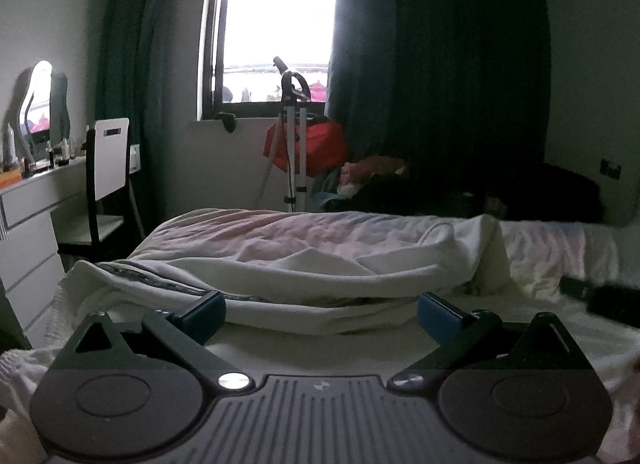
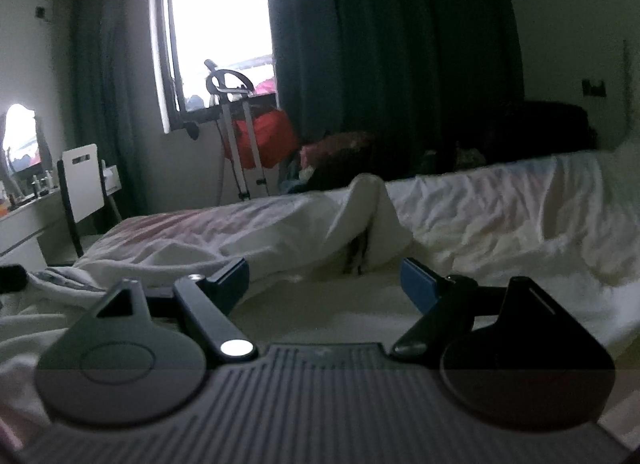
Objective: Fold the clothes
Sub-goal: 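Grasp the pants fabric with the right gripper and lift it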
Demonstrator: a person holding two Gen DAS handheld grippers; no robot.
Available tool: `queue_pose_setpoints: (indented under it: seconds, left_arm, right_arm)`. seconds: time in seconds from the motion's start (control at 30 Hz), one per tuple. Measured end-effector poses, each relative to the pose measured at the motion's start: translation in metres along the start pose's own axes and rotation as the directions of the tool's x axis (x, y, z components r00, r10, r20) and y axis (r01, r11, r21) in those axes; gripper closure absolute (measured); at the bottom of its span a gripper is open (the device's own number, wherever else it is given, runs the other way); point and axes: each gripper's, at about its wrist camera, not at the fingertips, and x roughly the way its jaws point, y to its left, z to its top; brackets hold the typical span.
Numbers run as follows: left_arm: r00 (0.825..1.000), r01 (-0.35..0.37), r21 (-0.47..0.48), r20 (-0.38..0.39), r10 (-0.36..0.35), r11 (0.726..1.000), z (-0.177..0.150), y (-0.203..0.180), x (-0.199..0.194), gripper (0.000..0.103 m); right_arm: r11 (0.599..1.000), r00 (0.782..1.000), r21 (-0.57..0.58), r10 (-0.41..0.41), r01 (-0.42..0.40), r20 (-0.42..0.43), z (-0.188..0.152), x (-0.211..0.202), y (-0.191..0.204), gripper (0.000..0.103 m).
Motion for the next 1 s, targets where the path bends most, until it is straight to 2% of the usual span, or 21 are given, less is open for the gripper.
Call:
queue_pose_setpoints:
  seconds: [0.17,0.37,0.4,0.57,0.67,0.77,0.83,0.87,0.9,0.93,1.0]
  left_arm:
    - [1.000,-0.016,-0.034,-0.012,0.016,0.999,-0.004,0.004,-0.002,0.000]
    - [0.998,-0.031,-0.071,-0.050,0.027,0.997,-0.012,0.008,0.013,0.000]
    - [0.998,-0.031,-0.075,-0.054,0.027,0.997,-0.014,0.008,0.019,0.000]
    - [0.998,-0.034,-0.086,-0.063,0.029,0.996,-0.025,0.009,0.051,0.000]
    - [0.997,-0.036,-0.093,-0.068,0.030,0.995,-0.031,0.010,0.070,0.000]
    - [0.997,-0.039,-0.099,-0.074,0.031,0.994,-0.037,0.010,0.089,0.000]
    - [0.996,-0.040,-0.104,-0.077,0.032,0.994,-0.042,0.011,0.102,0.000]
    - [0.997,-0.036,-0.090,-0.074,0.029,0.995,-0.044,0.010,0.106,0.000]
    - [0.997,-0.029,-0.075,-0.068,0.024,0.997,-0.046,0.009,0.109,0.000]
    - [0.997,-0.022,-0.078,-0.071,0.017,0.997,-0.047,0.010,0.112,0.000]
    - [0.997,-0.009,-0.091,-0.081,0.001,0.996,-0.051,0.012,0.117,0.000]
  right_arm:
    - [0.990,0.992,0.140,0.036,-0.019,-0.118,-0.003,0.032,-0.015,0.022]
    - [0.969,0.979,0.240,-0.006,0.055,-0.202,-0.005,0.122,-0.030,0.023]
    - [0.964,0.976,0.256,-0.013,0.070,-0.218,-0.008,0.140,-0.032,0.026]
    - [0.923,0.963,0.350,-0.067,0.159,-0.262,-0.019,0.219,-0.050,0.027]
    - [0.922,0.953,0.313,-0.148,0.229,-0.263,-0.019,0.255,-0.053,0.027]
    - [0.908,0.954,0.343,-0.157,0.241,-0.253,-0.013,0.280,-0.056,0.028]
    - [0.895,0.959,0.379,-0.151,0.237,-0.242,-0.006,0.292,-0.061,0.041]
    - [0.886,0.959,0.397,-0.150,0.238,-0.240,-0.003,0.298,-0.063,0.056]
    - [0.882,0.955,0.401,-0.155,0.249,-0.253,0.001,0.305,-0.066,0.077]
    - [0.884,0.952,0.394,-0.153,0.252,-0.267,0.005,0.311,-0.067,0.086]
    - [0.900,0.957,0.363,-0.155,0.240,-0.247,0.018,0.310,-0.066,0.091]
